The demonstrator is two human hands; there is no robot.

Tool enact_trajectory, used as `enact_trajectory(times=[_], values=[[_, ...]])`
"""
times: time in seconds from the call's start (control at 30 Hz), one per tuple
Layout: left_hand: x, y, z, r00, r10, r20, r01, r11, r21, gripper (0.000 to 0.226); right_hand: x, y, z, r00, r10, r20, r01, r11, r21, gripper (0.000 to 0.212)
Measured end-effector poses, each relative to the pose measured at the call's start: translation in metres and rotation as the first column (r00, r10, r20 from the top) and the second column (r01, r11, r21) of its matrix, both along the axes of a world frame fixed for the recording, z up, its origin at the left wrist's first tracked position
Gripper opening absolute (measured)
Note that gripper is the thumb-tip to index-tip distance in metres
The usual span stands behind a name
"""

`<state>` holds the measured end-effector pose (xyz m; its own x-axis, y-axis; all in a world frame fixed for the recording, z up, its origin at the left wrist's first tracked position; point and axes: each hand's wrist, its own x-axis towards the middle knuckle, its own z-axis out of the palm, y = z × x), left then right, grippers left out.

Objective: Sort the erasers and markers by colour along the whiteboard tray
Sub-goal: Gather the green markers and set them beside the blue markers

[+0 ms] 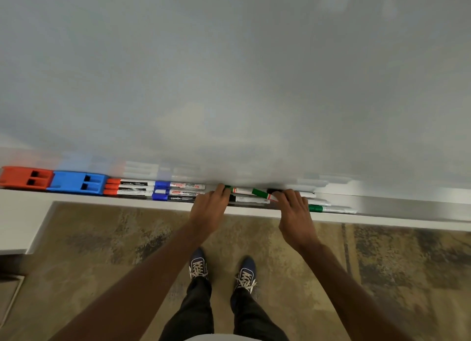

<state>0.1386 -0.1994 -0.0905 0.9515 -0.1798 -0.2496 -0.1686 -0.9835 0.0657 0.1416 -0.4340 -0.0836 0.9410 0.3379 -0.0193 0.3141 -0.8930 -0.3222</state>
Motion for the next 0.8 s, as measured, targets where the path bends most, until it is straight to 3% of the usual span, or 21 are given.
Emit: enact_trajectory(times=[0.33,0.5,0.63,0.8], values=[[-0.016,-0.007,0.006,0.997,0.021,0.077,-0.01,0.99,-0.141,0.036,-0.011,-0.043,0.001,0.986,-0.149,0.078,0.14,0.985,0.101,0.056],[-0.022,-0.017,0.019,0.986,0.113,0.124,-0.063,0.934,-0.352,0.03,-0.02,-0.07,0.003,0.957,-0.27,0.11,0.241,0.944,0.224,0.04],[-0.016,-0.049,0.03,0.983,0.099,0.153,-0.013,0.876,-0.483,0.035,-0.03,-0.091,0.008,0.914,-0.386,0.123,0.329,0.884,0.331,0.027],[0.008,-0.114,0.029,0.976,0.039,0.216,0.078,0.859,-0.507,0.043,-0.048,-0.118,0.007,0.875,-0.471,0.111,0.416,0.849,0.326,0.025]])
